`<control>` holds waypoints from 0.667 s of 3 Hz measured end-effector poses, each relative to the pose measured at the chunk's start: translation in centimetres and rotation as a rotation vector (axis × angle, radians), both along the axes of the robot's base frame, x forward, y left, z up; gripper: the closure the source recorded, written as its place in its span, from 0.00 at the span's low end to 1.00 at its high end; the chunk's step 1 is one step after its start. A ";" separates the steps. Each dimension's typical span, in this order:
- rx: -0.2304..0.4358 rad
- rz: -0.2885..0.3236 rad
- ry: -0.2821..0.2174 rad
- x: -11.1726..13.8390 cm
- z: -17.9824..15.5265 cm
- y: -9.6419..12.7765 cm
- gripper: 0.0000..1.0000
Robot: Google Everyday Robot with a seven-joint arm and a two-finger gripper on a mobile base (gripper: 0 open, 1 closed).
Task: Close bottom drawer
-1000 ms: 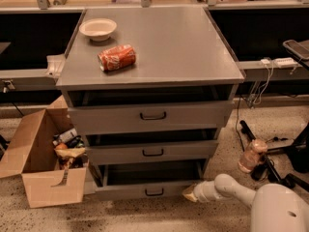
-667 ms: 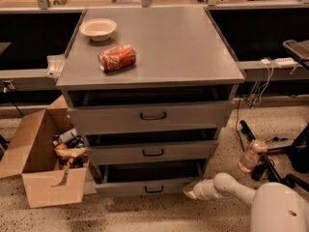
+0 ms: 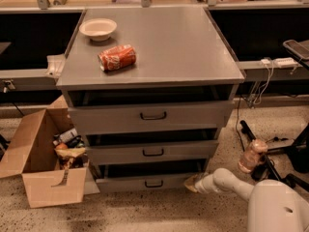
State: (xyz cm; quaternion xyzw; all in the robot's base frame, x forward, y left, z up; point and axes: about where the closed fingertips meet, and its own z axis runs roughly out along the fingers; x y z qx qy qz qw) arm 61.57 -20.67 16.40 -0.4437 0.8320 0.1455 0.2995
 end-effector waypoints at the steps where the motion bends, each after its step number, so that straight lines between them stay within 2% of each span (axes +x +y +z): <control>1: -0.019 -0.010 -0.020 1.3 0.2 -0.5 1.00; 2: -0.038 -0.022 -0.041 2.7 1.1 -0.3 1.00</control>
Offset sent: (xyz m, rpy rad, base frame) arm 0.1002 -0.0033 0.0530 -0.1187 -0.1348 -0.0765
